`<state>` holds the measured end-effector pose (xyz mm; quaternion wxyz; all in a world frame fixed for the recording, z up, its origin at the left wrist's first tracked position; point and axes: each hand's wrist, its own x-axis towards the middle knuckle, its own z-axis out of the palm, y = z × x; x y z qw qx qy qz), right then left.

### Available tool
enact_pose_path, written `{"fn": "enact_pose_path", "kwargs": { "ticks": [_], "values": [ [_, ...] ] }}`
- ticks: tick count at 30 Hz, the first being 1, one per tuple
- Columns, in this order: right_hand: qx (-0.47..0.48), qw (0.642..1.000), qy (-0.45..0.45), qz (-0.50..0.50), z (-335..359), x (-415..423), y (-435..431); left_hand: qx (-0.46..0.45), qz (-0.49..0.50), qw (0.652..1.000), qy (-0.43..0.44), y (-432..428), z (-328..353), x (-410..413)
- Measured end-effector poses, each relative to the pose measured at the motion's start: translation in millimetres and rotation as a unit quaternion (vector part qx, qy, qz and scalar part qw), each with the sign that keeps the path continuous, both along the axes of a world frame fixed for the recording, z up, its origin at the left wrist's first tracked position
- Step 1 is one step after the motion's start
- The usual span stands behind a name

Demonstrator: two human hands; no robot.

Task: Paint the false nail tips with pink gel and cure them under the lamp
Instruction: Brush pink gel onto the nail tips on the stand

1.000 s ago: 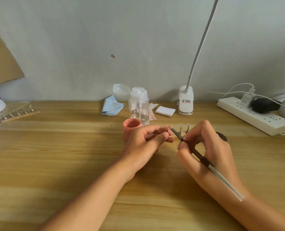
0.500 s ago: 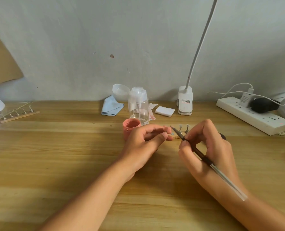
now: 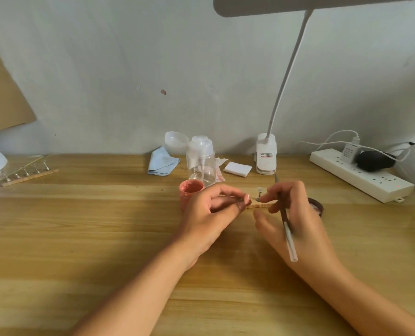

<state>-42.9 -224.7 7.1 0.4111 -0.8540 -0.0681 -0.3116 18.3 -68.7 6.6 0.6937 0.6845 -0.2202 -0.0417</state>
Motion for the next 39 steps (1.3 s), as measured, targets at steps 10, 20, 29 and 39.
{"fn": "enact_pose_path", "kwargs": {
  "ticks": [10,20,29,39],
  "values": [
    [-0.043,0.994,-0.09,0.04,-5.5,27.3,-2.0,0.005,0.014,1.0,0.005,-2.4,0.0,-1.4],
    [-0.12,0.983,-0.131,0.035,-1.7,36.8,-1.7,0.016,0.018,1.0,0.012,-2.7,0.2,-0.9],
    [-0.178,0.984,-0.019,0.016,16.8,63.5,-24.0,0.044,0.058,0.997,-0.012,-0.3,5.4,-5.1],
    [-0.282,0.959,0.002,0.014,-6.5,83.4,-39.6,0.057,0.067,0.996,-0.006,-1.7,8.5,-6.2]
  ]
}}
